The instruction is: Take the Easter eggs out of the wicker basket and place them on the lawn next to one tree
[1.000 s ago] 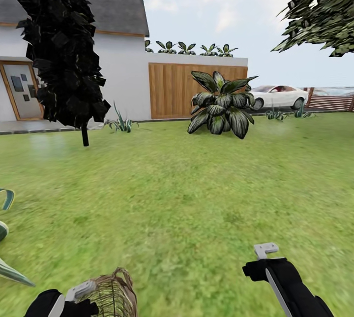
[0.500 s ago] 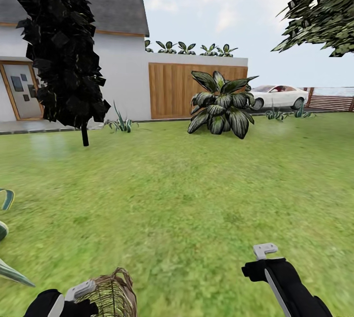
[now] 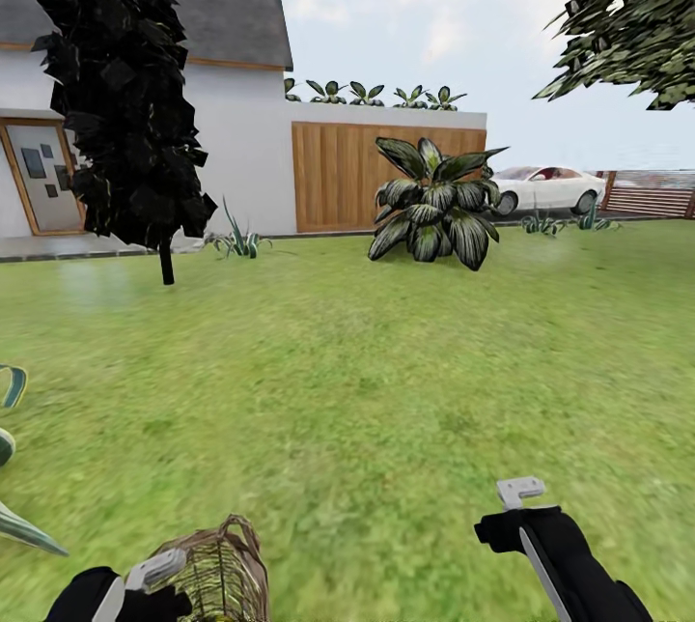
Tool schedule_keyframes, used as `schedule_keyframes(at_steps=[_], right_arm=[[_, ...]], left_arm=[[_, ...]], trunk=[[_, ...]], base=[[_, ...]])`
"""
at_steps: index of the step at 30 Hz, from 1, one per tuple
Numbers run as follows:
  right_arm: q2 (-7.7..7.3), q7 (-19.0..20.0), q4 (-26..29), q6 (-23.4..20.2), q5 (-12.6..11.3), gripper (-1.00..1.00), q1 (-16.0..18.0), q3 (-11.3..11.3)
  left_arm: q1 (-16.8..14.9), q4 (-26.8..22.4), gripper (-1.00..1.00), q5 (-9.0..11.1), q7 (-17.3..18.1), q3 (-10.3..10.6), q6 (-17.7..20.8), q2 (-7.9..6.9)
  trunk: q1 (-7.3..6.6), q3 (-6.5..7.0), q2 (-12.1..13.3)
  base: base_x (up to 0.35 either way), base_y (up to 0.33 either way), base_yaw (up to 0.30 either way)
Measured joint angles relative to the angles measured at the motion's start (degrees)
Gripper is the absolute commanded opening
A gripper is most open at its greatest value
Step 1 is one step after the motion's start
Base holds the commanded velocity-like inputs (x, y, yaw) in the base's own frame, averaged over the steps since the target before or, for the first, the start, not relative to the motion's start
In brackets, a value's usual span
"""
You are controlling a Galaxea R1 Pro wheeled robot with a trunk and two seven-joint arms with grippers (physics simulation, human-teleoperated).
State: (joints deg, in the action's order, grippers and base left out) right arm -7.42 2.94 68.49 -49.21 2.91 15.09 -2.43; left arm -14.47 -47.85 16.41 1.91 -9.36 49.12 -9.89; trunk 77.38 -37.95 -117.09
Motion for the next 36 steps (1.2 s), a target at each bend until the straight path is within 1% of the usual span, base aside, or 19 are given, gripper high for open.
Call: schedule_keyframes(at_steps=[6, 18, 24, 27, 28, 29, 33, 36], right_arm=[[0.00, 0.0, 0.0, 0.0, 0.0, 1.00, 0.0, 0.0], [0.00, 0.0, 0.0, 0.0, 0.0, 1.00, 0.0, 0.0], [-0.46, 0.4, 0.9, 0.4, -0.1, 1.00, 0.0, 0.2], [-0.63, 0.1, 3.8, 4.4, -0.1, 1.00, 0.0, 0.9], [-0.71, -0.5, 4.4, 6.5, 0.0, 1.00, 0.0, 1.3], [-0.73, -2.0, 5.2, 7.6, 0.0, 1.00, 0.0, 1.5], [-0.68, -4.7, 6.6, 9.1, 0.1, 1.00, 0.1, 1.7], [-0.40, -6.2, 6.9, 9.3, 0.2, 1.00, 0.1, 1.3]], left_arm=[[0.0, -0.2, 1.00, 0.0, 0.1, 0.0, 0.0, -0.29], [0.0, -0.2, 1.00, 0.0, 0.0, 0.0, 0.0, -0.25], [0.0, -0.2, 1.00, 0.0, 0.0, 0.0, 0.0, -0.24], [0.0, -0.1, 1.00, 0.0, -0.1, 0.0, 0.0, -0.24], [0.0, -0.1, 1.00, 0.0, -0.1, 0.0, 0.0, -0.24], [0.0, -0.2, 1.00, 0.1, 0.0, 0.0, 0.0, -0.24], [0.0, -0.2, 1.00, 0.1, -0.1, 0.0, 0.0, -0.24], [0.0, -0.2, 1.00, 0.1, -0.1, 0.0, 0.0, -0.19]], trunk=[[1.32, -1.08, -2.4], [3.96, -3.23, -7.2], [5.27, -4.31, -9.6], [5.93, -4.85, -10.8], [6.15, -5.03, -11.2], [6.37, -5.21, -11.6], [7.25, -5.92, -13.2], [7.91, -6.46, -14.4]], base=[[0.000, 0.000, 0.000], [0.000, 0.000, 0.000], [0.000, 0.000, 0.000], [0.000, 0.000, 0.000], [0.000, 0.000, 0.000], [0.000, 0.000, 0.000], [0.000, 0.000, 0.000], [0.000, 0.000, 0.000]])
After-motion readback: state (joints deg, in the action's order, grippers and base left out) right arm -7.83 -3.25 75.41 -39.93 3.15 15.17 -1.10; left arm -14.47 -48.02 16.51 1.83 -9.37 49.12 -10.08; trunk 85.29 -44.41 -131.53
